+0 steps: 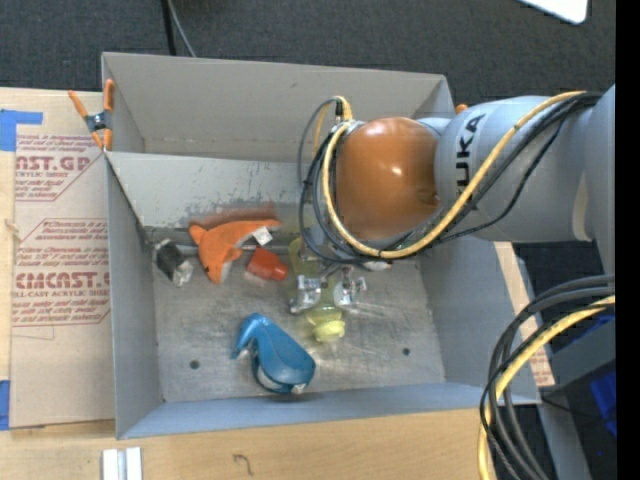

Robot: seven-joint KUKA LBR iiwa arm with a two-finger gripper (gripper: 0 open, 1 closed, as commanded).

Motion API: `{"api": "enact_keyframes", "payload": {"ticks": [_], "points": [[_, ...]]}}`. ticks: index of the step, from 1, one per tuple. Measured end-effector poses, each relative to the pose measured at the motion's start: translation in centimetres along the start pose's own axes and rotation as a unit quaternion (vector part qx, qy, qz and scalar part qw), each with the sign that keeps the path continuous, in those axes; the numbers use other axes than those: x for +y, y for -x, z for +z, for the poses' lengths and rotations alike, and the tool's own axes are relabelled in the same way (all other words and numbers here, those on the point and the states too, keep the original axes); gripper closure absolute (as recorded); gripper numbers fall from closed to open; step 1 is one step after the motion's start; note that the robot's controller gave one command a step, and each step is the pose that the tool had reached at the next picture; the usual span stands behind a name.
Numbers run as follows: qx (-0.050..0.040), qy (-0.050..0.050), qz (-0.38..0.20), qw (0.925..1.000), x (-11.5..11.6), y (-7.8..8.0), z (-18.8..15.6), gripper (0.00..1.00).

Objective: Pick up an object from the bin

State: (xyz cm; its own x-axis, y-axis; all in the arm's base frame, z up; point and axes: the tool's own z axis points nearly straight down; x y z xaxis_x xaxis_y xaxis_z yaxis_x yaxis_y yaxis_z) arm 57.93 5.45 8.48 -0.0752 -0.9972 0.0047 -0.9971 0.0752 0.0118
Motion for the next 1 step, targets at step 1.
{"api": "enact_keyframes", "payload": {"ticks": [1], "points": [[-0.0001,0.0,0.0,1.0,-0.01,-0.01,0.0,1.0]]}}
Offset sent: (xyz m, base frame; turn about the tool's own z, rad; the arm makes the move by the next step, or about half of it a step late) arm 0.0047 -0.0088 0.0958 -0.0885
